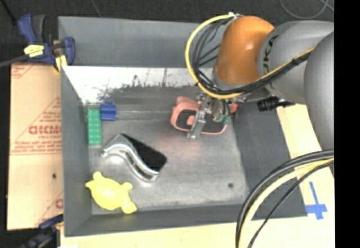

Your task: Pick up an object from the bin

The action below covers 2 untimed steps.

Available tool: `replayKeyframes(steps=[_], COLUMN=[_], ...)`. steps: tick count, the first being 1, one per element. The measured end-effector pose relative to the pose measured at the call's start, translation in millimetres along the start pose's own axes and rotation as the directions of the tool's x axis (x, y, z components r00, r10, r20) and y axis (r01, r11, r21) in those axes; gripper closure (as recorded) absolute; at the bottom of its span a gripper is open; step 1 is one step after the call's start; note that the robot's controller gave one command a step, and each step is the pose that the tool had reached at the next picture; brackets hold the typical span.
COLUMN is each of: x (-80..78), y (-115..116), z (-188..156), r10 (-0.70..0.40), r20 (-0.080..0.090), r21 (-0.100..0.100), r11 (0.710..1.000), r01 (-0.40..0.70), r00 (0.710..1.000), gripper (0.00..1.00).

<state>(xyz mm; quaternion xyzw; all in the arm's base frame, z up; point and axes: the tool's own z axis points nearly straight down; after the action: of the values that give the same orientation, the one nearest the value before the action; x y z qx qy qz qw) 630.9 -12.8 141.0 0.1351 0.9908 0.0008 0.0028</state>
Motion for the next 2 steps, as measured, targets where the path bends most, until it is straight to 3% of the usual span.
replayKeyframes(steps=[2], x=[0.2], y=[-0.4], z=[-17.2], r10=[-0.001], r20=[-0.002], r21=[0.000], r11=[1.000], r01=[0.001], r00=[1.000], gripper=[1.00])
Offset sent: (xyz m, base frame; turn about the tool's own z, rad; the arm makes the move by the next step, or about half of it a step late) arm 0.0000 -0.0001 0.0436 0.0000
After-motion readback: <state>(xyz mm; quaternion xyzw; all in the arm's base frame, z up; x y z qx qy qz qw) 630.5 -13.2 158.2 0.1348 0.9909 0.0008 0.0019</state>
